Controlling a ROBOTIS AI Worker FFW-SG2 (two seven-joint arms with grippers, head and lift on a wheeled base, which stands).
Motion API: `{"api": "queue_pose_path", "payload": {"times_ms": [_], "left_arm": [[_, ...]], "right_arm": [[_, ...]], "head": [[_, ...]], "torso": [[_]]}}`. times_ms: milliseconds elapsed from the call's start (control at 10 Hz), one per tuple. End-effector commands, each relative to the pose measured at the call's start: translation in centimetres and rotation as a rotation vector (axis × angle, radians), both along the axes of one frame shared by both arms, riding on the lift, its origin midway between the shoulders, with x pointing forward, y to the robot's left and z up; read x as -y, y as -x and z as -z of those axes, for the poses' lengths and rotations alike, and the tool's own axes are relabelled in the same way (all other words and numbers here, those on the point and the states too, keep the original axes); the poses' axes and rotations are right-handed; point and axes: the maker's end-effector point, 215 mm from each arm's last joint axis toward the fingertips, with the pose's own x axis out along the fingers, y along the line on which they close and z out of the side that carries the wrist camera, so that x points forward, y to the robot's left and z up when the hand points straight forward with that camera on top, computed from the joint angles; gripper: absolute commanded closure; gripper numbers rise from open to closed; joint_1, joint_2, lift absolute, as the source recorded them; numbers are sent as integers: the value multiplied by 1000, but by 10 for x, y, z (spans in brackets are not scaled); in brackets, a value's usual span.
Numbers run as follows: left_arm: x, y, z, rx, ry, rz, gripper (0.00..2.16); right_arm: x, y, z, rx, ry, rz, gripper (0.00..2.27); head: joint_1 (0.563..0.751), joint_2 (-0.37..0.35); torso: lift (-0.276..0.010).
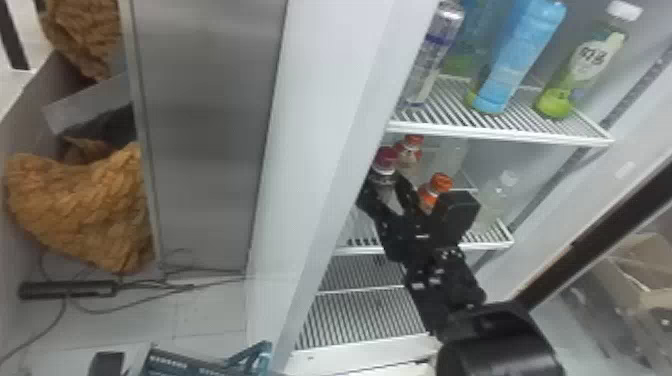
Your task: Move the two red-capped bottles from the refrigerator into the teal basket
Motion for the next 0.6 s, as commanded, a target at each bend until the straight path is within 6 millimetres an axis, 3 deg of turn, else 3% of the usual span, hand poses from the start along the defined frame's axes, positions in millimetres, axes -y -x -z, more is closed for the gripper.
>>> {"api": "queue_pose_path", "payload": {"times_ms": [0,400,500], "left_arm": [[-2,0,1,-3,-1,-6,1173],[-7,-1,4,-6,-7,-21,1173],[-9,-3,4,-7,-6,-29,1173]], "right_arm": [[-1,25,1,-30,3,-7,903],[-23,91,-6,-93,-43,-49,903],[-17,109,-14,-102,-45,-31,903]], "head": [[695,-350],[695,-350],[695,-350]], "torso": [[-224],[-224],[-224]]}}
